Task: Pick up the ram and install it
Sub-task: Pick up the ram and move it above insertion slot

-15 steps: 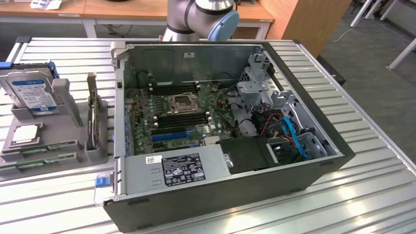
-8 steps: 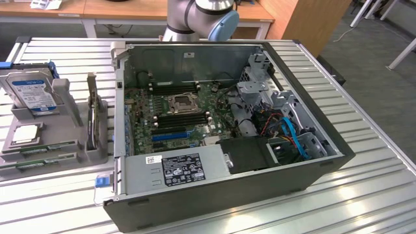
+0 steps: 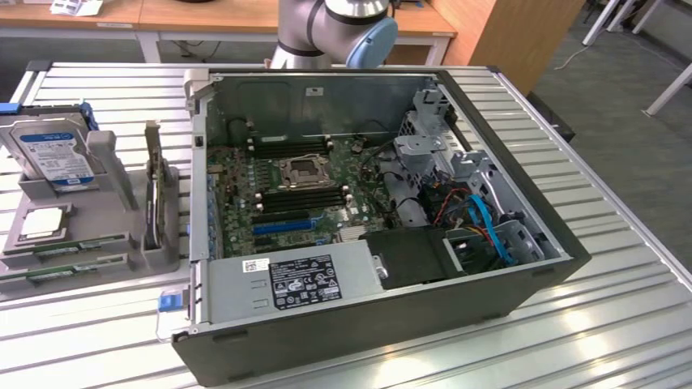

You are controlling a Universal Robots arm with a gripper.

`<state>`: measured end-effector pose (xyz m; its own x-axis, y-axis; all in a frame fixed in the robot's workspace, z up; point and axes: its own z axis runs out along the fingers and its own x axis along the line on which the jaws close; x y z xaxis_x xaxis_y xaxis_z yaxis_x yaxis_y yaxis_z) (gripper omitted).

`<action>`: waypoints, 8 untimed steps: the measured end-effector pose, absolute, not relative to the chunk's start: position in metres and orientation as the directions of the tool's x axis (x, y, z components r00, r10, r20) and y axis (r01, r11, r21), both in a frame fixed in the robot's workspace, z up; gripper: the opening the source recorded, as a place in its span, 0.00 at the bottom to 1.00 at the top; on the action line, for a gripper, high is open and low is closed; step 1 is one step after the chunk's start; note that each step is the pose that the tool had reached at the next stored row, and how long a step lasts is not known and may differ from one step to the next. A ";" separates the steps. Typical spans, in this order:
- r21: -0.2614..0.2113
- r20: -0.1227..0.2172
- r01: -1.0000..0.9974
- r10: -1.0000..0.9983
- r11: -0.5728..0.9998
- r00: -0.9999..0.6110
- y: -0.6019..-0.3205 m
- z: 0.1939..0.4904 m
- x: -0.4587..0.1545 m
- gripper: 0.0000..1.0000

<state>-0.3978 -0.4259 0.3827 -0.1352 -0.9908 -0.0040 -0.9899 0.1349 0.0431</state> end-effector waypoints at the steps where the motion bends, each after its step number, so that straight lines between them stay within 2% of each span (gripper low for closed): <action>1: 0.043 -0.004 -0.991 -0.992 0.126 -0.126 -0.426 0.383 -0.398 0.10; 8: 0.043 -0.004 -0.993 -0.994 0.106 -0.106 -0.426 0.383 -0.398 0.10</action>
